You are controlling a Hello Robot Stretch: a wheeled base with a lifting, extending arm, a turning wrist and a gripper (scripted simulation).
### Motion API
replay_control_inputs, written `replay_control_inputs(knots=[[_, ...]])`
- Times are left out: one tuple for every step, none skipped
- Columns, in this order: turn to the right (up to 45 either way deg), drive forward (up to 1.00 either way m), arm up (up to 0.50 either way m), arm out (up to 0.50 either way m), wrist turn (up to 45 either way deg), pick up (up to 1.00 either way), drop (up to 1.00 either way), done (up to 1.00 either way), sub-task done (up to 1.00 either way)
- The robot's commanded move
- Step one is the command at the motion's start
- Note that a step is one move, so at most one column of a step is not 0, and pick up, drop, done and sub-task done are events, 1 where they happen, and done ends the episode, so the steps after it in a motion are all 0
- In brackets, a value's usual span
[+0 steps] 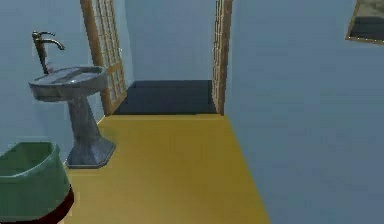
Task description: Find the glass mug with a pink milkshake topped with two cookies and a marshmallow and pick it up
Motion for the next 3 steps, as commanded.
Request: replay_control_inputs(knots=[[0.0, 1.0, 0.0, 0.0, 0.0, 0.0, 0.0, 0.0, 0.0], [0.0, 1.0, 0.0, 0.0, 0.0, 0.0, 0.0, 0.0, 0.0], [0.0, 1.0, 0.0, 0.0, 0.0, 0.0, 0.0, 0.0, 0.0]])
